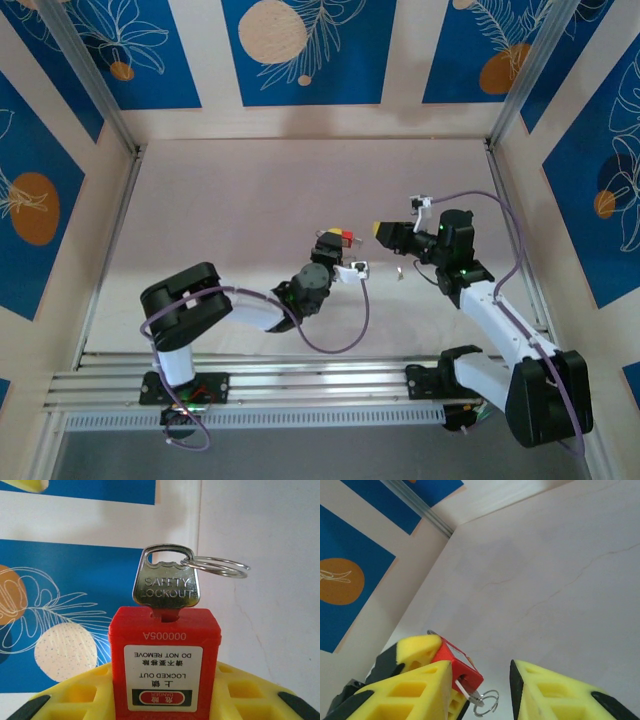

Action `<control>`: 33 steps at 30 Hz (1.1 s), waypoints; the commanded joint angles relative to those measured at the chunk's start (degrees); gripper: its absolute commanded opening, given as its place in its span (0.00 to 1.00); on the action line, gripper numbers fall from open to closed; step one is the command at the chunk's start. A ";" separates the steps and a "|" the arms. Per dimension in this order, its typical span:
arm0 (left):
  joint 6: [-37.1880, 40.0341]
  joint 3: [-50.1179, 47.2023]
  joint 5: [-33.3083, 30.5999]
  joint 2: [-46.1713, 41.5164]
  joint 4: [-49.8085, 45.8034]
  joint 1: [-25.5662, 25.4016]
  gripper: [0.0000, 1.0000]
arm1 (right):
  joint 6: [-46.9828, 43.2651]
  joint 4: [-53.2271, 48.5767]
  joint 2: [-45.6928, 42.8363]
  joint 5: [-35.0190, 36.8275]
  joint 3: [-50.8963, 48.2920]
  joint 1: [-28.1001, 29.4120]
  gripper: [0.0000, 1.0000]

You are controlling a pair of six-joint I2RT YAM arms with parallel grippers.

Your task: Unlock with the key

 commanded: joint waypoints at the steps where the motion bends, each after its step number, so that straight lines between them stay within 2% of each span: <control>1: 2.60 -1.09 -1.85 0.72 9.68 -1.01 0.30 | -0.45 1.27 1.75 -4.49 0.02 0.00 0.38; 13: 3.83 -1.24 -2.70 3.15 12.65 -1.73 0.31 | -0.04 4.53 5.30 -7.52 -0.11 2.44 0.42; 18: 4.32 -1.06 -2.68 3.46 13.28 -1.81 0.31 | -1.85 2.62 7.00 -8.25 1.05 3.69 0.41; 33: 5.81 -0.97 -2.35 3.55 14.53 -2.43 0.31 | -1.72 1.04 8.61 -3.45 2.20 4.09 0.36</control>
